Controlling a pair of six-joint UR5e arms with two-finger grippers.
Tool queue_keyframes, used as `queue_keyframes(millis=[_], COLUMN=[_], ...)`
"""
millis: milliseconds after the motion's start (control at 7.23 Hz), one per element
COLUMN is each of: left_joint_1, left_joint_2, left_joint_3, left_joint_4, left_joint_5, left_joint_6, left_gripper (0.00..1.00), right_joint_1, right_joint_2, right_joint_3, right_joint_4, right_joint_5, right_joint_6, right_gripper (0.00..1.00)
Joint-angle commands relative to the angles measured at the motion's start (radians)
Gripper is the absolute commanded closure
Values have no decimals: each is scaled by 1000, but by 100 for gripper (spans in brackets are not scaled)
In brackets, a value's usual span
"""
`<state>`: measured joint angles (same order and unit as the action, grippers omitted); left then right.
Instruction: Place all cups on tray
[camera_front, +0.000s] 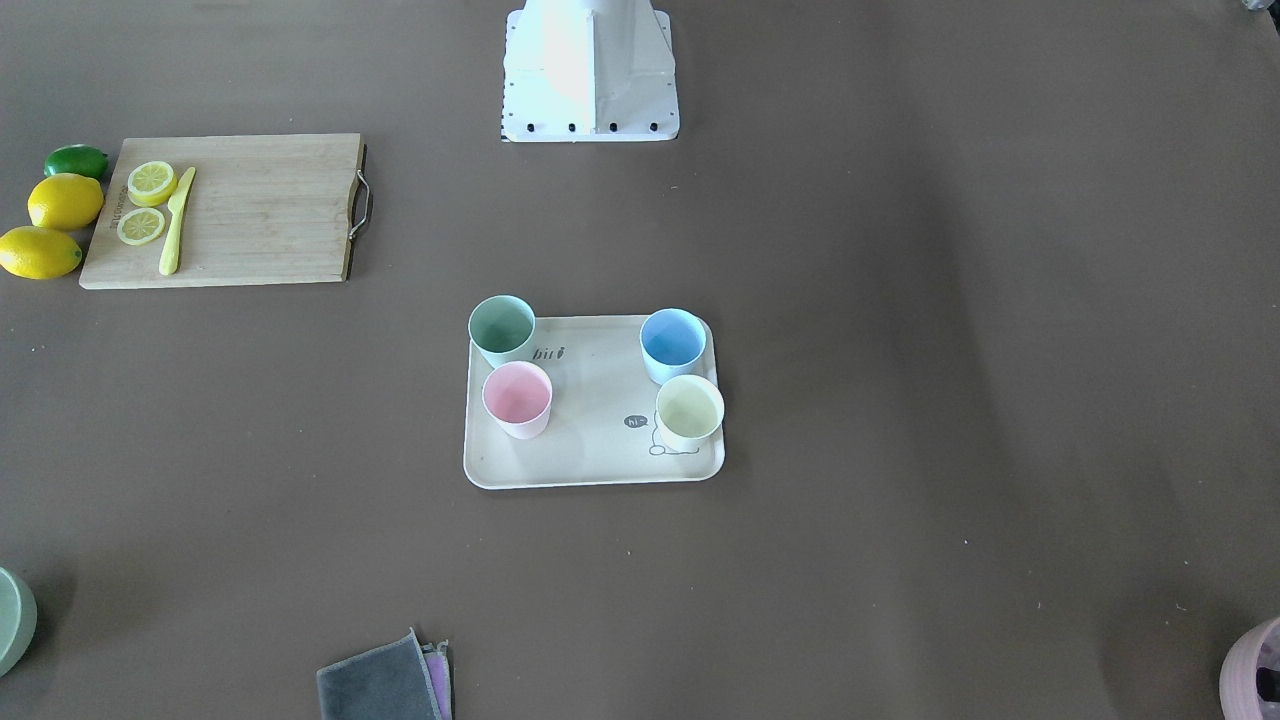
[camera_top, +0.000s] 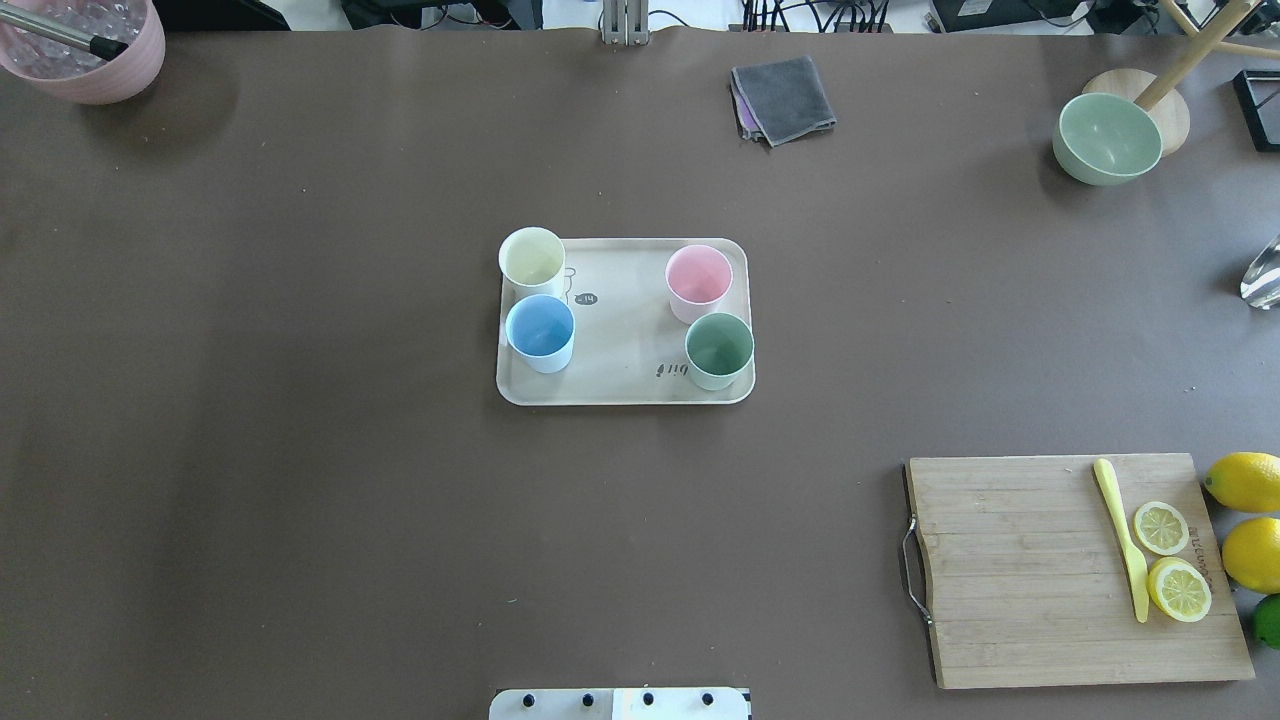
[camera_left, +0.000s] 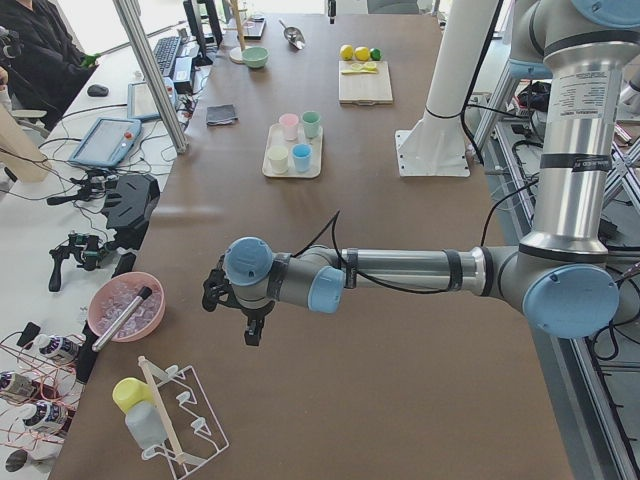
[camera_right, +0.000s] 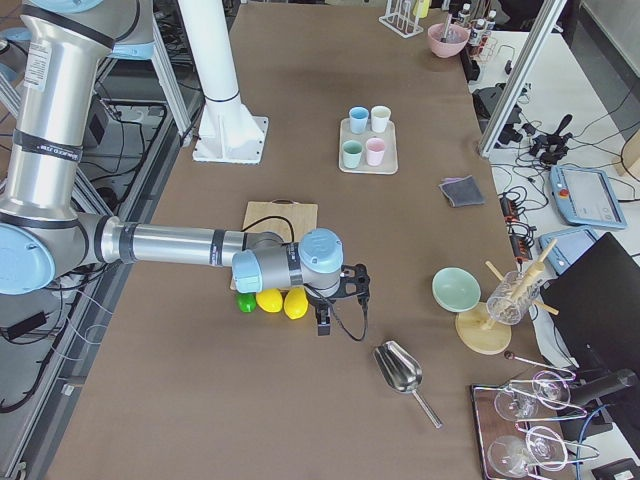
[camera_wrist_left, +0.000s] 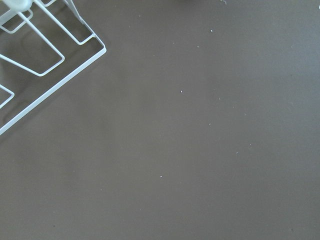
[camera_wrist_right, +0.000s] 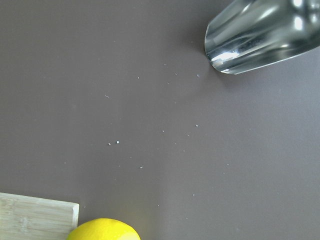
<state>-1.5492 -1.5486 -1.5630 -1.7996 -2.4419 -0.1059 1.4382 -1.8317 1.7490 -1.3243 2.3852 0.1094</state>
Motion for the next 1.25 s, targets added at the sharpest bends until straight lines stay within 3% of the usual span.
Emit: queue_keyframes(millis=[0,138,1107], left_joint_1=[-6,-5,-3], left_joint_2=[74,71,56], left_joint_3=[-5,-6,29], left_joint_4=[-4,-3,2], left_joint_5=[55,102,89], left_joint_6=[67,78,68], left_gripper=[2,2,2], right_joint_1=[13,13,21], right_joint_2=[-9,-8,12], right_joint_3=[-34,-36,-51], right_joint_4=[-1,0,-6], right_joint_5=[3,3,22], right_joint_6=[-5,-4,7], right_gripper=[0,0,0])
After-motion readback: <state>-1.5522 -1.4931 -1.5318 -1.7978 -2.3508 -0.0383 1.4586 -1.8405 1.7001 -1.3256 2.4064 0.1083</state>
